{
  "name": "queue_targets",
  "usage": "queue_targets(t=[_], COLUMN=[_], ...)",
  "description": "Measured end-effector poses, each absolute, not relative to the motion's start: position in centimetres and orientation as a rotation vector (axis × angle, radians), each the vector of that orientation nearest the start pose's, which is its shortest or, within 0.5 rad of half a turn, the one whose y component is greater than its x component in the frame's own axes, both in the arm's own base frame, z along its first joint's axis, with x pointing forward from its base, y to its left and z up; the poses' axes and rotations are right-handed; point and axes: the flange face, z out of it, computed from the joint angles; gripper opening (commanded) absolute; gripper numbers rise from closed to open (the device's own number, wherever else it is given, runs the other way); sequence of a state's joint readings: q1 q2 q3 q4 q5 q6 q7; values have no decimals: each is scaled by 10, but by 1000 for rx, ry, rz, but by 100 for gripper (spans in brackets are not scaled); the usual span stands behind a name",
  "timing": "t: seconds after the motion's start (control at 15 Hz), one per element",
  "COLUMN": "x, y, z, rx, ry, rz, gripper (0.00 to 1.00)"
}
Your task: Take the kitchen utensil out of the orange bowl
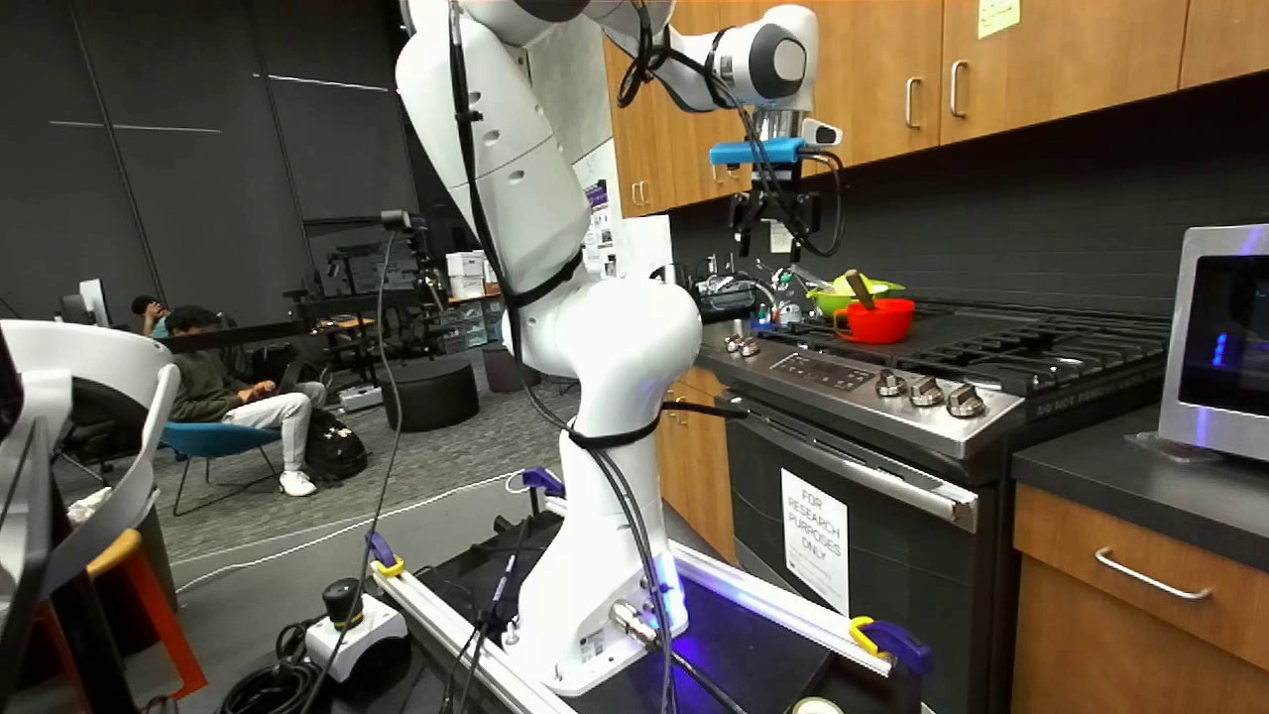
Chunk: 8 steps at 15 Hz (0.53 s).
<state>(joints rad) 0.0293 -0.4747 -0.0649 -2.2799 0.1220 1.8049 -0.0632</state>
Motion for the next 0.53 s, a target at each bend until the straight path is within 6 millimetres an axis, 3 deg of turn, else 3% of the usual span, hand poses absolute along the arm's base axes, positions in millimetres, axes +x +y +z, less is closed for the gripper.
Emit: queue_targets(t=[0.53], x=[416], y=[3], z=[532], rx=[-2979], ry=[25], rz=[-23], gripper=[100])
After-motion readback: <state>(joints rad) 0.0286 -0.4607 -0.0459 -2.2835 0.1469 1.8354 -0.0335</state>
